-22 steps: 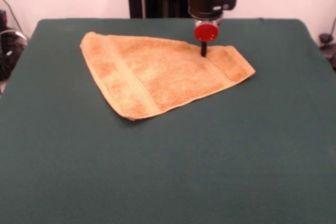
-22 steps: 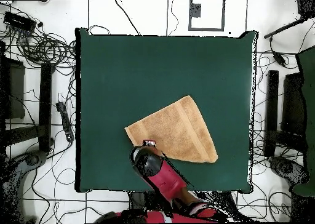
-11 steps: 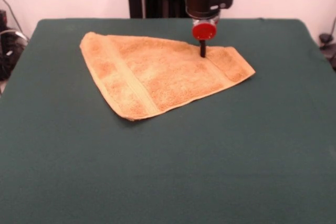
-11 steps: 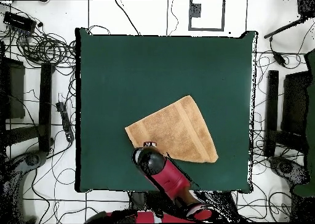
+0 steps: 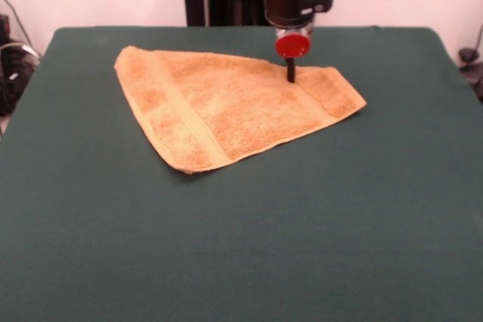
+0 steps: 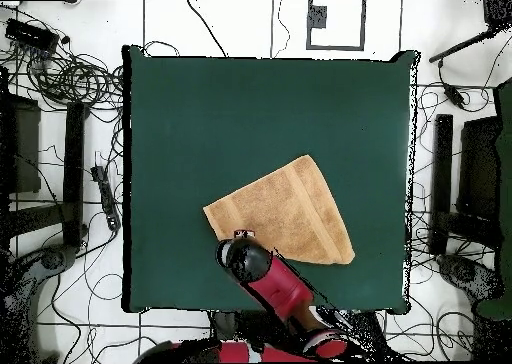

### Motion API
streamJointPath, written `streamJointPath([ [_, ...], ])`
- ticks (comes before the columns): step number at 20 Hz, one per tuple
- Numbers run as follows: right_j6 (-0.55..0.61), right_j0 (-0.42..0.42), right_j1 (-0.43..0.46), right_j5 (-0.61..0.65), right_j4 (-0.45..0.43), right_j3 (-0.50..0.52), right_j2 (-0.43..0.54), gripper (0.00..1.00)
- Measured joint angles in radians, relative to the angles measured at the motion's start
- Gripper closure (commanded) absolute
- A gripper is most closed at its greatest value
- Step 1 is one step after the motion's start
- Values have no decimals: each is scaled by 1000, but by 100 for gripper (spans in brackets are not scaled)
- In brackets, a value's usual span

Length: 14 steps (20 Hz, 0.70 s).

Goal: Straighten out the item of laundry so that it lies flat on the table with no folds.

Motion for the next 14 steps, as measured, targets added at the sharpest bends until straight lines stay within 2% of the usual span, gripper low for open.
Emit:
streamJointPath([
  [7,0,13,-8,78,-2,-20,-42,0],
  [14,0,44,-72,200,-30,-22,-138,0],
])
